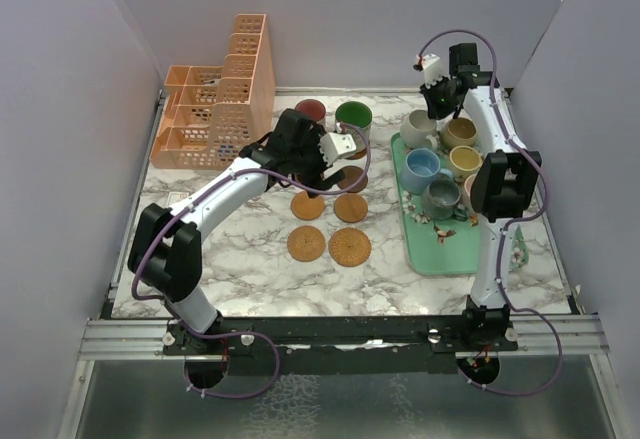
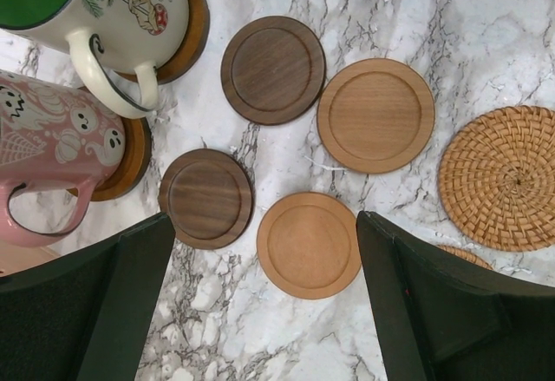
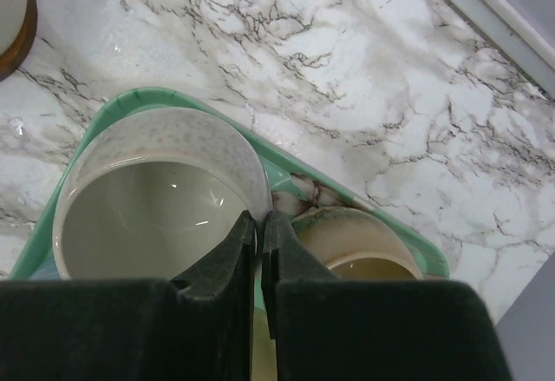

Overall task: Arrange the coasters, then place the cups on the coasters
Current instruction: Pick up the cup from the tray.

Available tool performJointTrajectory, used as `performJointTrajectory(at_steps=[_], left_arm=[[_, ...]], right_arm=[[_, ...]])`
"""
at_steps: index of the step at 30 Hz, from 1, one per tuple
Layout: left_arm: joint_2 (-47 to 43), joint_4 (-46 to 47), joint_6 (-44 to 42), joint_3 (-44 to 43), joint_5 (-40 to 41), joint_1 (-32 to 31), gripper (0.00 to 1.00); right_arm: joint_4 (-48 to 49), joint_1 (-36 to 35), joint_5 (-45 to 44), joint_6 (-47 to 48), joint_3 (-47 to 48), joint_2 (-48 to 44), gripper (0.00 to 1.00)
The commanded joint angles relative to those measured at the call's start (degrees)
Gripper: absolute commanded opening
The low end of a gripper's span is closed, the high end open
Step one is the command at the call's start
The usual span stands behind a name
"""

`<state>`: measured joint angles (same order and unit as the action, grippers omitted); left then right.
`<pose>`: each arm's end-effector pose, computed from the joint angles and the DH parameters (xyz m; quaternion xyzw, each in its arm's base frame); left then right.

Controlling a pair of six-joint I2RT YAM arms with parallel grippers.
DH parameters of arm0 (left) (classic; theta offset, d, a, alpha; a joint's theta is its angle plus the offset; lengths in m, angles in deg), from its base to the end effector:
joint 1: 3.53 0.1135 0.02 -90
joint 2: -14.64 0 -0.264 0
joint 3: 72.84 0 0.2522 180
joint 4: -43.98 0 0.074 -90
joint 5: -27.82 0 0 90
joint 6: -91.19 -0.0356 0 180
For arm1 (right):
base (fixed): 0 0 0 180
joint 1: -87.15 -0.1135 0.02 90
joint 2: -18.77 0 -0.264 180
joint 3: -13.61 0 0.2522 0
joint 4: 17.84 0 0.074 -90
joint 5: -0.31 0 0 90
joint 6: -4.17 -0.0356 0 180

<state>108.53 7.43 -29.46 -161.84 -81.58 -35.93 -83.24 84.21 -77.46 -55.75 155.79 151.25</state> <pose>0.3059 -0.2082 0.2842 0.5289 0.7297 -0.1598 0.4029 0.5071 0.0336 0.2608 -0.3001 0.9020 0.0302 0.3089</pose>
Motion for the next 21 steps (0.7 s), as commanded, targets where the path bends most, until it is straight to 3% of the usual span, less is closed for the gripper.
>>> performJointTrajectory(at_steps=[1, 11, 21], left_arm=[[0.4, 0.7, -0.7, -2.1, 1.5, -0.4, 0.90], [0.7, 2.1, 1.7, -4.9, 4.4, -0.4, 0.90], [1.1, 3.0, 11.3, -9.1, 8.3, -3.3, 0.87]], right_arm=[[0.7, -0.3, -0.7, -5.0, 3.5, -7.5, 0.01], [-0.8, -0.8, 2.9, -11.5, 0.5, -14.0, 0.01], [2.0, -3.4, 9.4, -23.6, -12.0, -23.5, 0.01]])
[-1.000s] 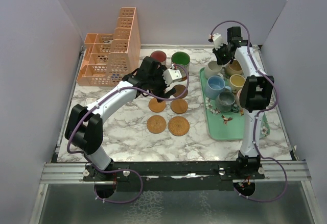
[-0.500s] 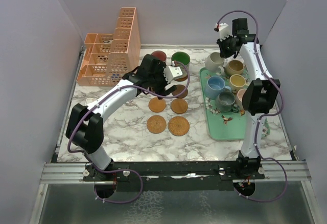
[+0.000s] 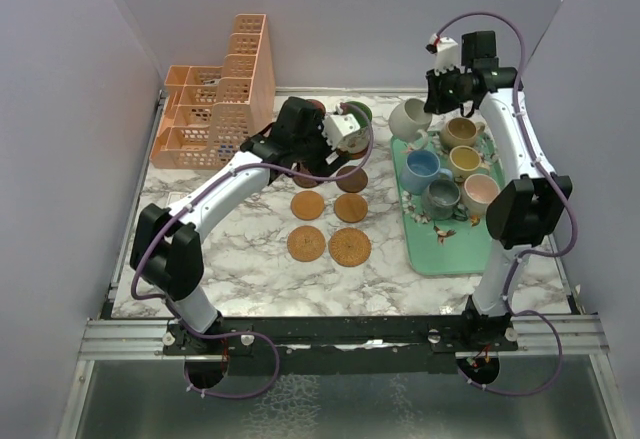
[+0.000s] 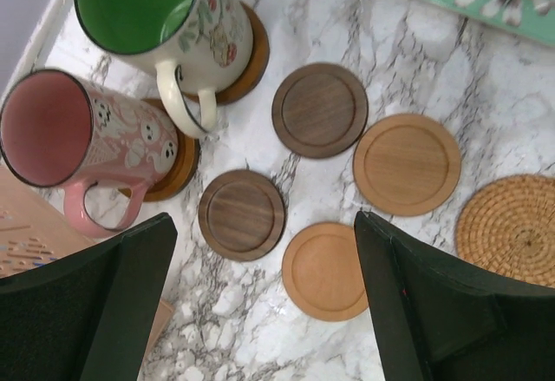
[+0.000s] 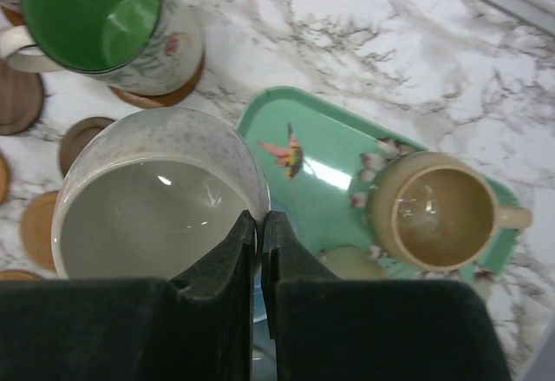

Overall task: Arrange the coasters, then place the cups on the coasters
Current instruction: Pick up the cup from the tray, then place the cup at the center of the board.

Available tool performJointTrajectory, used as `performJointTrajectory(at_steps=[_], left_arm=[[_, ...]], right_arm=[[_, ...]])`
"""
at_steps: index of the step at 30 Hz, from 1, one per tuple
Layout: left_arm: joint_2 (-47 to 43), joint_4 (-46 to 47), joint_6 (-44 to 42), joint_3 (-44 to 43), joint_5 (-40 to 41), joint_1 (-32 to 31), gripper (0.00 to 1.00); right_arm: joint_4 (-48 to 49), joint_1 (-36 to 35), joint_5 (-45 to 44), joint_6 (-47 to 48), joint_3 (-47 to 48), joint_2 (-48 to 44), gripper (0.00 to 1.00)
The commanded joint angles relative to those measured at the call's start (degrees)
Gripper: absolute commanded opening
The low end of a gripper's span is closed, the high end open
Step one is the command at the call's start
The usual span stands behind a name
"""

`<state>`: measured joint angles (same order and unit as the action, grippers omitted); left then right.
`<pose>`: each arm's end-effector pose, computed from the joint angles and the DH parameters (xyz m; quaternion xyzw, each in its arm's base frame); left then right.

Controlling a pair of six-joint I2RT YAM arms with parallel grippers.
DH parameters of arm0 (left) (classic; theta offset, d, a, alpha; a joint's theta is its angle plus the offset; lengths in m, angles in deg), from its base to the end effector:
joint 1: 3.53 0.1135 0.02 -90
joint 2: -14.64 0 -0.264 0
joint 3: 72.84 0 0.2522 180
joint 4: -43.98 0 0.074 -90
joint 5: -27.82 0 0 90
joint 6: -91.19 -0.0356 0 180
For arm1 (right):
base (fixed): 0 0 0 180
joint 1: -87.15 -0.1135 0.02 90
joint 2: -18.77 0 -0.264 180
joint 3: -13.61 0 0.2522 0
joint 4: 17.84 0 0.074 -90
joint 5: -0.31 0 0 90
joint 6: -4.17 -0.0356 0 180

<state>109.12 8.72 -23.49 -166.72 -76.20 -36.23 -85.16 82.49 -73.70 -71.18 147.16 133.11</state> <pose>0.3158 -0.2130 0.3105 0.4730 0.7486 -0.1400 0.4430 0.4370 0.0455 0.3565 -0.2041 0.9034 0.0986 0.3640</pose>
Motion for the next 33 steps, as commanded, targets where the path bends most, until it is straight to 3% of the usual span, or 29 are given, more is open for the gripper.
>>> performJointTrajectory(at_steps=[1, 8, 20, 33], left_arm=[[1.0, 1.5, 6.2, -5.3, 4.0, -4.1, 0.86], [2.4, 0.9, 11.7, -8.0, 8.0, -6.9, 0.86], [-1.0, 1.7, 7.8, 0.5, 14.4, -6.2, 0.87], [-0.2, 3.5, 6.6, 3.6, 3.9, -7.0, 0.87]], right_arm=[[4.4, -2.0, 5.9, -9.3, -4.5, -5.9, 0.01], [9.2, -5.2, 7.1, -12.9, -15.7, -10.3, 0.01], [18.1, -12.0, -1.5, -12.9, -33.0, -16.3, 0.01], [22.0, -13.6, -8.9, -11.9, -40.2, -17.8, 0.01]])
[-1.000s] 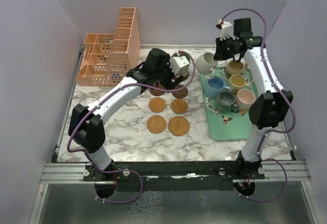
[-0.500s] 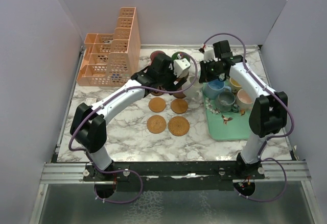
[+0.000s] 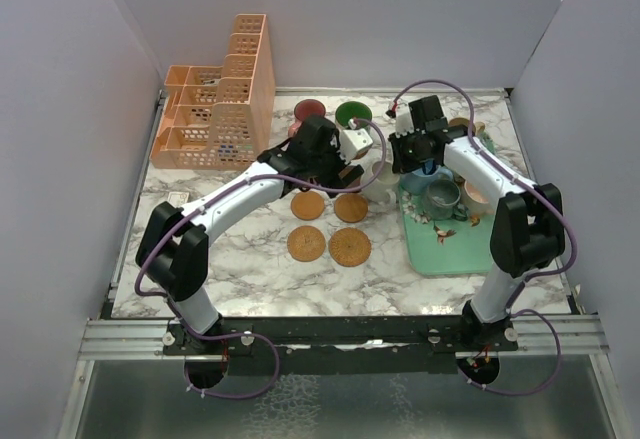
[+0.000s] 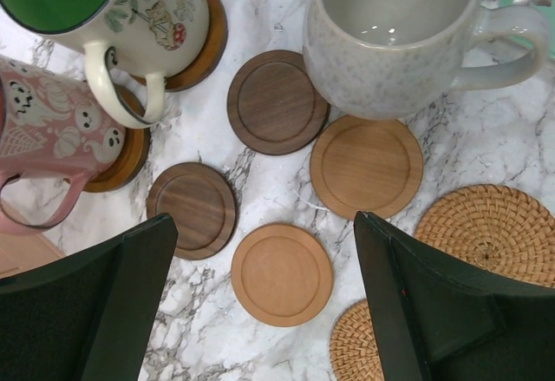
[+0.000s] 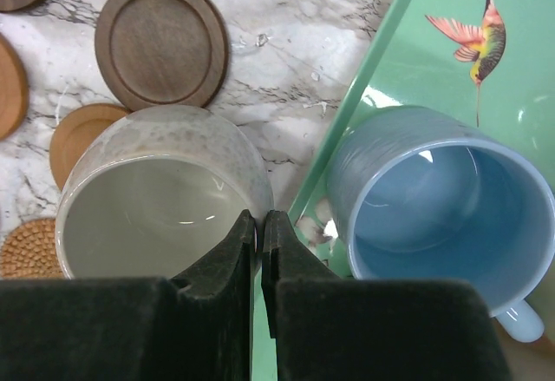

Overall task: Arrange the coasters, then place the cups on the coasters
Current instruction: Place the cup at the center of the board.

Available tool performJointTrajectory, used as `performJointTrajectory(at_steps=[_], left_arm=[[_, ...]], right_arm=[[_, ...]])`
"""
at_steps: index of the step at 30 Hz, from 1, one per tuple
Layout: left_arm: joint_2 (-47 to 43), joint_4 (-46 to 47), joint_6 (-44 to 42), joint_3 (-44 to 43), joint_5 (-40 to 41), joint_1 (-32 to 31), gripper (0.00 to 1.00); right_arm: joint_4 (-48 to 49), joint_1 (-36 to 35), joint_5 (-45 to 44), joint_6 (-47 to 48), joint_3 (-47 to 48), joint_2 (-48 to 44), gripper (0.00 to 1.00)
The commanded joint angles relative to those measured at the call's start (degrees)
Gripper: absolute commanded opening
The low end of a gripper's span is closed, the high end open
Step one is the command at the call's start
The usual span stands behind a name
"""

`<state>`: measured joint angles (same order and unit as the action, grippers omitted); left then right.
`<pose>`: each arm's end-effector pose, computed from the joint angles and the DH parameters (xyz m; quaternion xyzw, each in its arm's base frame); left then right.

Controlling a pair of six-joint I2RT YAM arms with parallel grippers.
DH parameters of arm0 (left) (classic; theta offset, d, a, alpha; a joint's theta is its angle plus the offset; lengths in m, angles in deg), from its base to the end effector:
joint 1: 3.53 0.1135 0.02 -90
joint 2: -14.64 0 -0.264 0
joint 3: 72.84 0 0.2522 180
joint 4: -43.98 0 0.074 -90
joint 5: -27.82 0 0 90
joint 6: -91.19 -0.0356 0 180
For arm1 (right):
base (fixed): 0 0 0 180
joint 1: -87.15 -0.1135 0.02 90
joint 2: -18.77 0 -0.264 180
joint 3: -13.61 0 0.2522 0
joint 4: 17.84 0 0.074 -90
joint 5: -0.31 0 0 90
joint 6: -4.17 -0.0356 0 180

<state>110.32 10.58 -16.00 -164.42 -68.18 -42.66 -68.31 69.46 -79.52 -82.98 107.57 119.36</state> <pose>0.2959 -0.2455 0.2916 0.4431 0.7787 -0.1301 0.4247 0.3585 0.1209 0.2523 -0.1950 0.9355 0.1207 0.2687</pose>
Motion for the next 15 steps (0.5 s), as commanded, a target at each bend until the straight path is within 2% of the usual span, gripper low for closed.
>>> performJointTrajectory(at_steps=[1, 8, 15], left_arm=[[-1.2, 1.8, -0.9, 1.4, -4.6, -0.7, 0.87], [0.8, 2.3, -0.4, 0.7, -7.3, -2.1, 0.87], [4.8, 5.1, 3.9, 0.5, -9.5, -5.0, 0.86]], right_arm=[[5.2, -0.6, -3.2, -0.1, -1.2, -4.2, 0.01], [6.5, -1.1, -4.3, 0.0, -3.4, -4.1, 0.01], [7.1, -1.7, -5.3, 0.0, -4.6, -3.3, 0.01]])
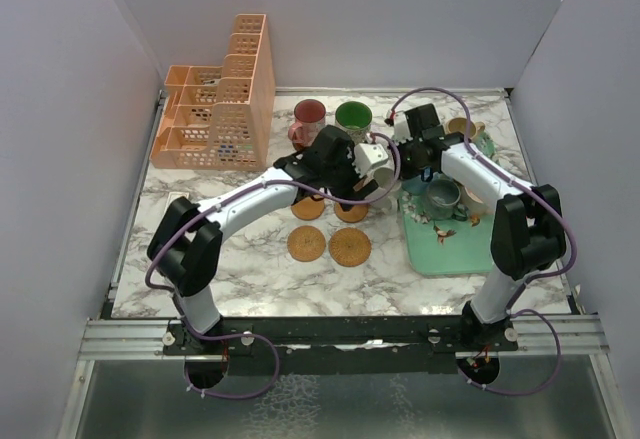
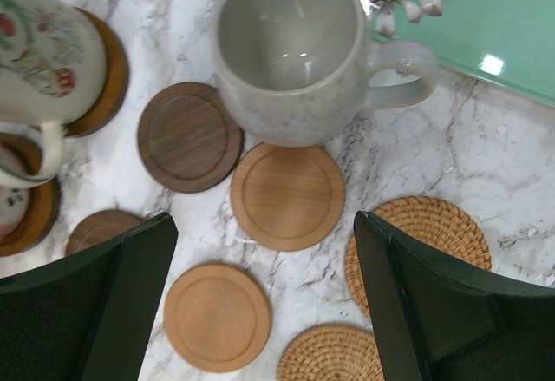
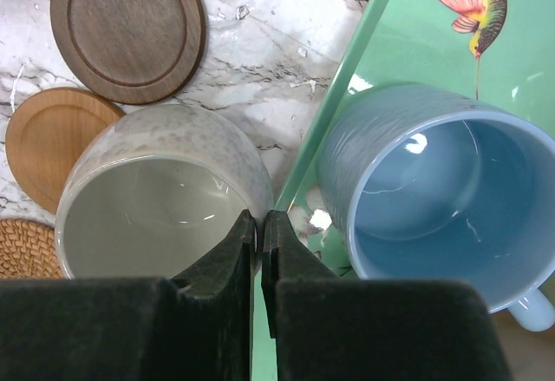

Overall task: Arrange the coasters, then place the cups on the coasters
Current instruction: Place the cup at the center of the board.

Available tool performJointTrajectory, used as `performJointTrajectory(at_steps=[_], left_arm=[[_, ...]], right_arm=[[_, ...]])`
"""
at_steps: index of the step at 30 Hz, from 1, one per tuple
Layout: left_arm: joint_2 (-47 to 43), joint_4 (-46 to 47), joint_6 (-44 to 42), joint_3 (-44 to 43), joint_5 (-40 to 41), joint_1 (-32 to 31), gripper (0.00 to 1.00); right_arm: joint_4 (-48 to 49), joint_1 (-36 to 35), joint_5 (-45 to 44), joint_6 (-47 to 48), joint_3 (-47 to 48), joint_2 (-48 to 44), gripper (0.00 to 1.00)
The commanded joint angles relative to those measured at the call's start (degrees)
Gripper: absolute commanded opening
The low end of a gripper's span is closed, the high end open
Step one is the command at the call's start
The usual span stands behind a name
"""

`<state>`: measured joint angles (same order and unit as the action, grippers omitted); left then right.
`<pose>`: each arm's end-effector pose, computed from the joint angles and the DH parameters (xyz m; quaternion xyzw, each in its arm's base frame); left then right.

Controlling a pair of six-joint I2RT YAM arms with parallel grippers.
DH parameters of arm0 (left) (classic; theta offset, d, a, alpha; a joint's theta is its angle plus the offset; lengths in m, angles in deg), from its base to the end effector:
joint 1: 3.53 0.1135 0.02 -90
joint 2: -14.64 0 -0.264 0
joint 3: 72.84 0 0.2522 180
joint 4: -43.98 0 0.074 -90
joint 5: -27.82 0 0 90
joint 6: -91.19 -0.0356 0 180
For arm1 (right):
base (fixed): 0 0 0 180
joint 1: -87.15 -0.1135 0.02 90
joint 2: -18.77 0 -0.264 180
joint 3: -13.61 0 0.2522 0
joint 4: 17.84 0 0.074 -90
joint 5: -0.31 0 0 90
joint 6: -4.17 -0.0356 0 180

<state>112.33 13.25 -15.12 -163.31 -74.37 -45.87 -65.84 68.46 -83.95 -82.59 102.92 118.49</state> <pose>0.2842 -0.2691 0.2765 0.4782 0.7562 -0.1912 0.4036 0.3493 0.1219 0.2349 -0.1962 0.9409 0.0843 0.2629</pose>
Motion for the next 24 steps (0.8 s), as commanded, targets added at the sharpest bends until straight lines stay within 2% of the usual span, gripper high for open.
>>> performJointTrajectory(at_steps=[1, 12, 24], left_arm=[[3.3, 2.9, 3.7, -0.6, -3.6, -2.1, 0.86], [3.8, 9.0, 10.6, 4.3, -2.6, -2.8, 0.86], [2.3, 11.7, 11.5, 8.4, -1.0, -2.8, 0.86]], right_arm=[[4.8, -0.7, -1.1, -0.3, -0.3, -2.3, 0.01], [6.1, -1.0, -2.3, -0.1, -2.2, -2.6, 0.02], [5.8, -1.3, -0.9, 0.1, -2.9, -3.8, 0.17]])
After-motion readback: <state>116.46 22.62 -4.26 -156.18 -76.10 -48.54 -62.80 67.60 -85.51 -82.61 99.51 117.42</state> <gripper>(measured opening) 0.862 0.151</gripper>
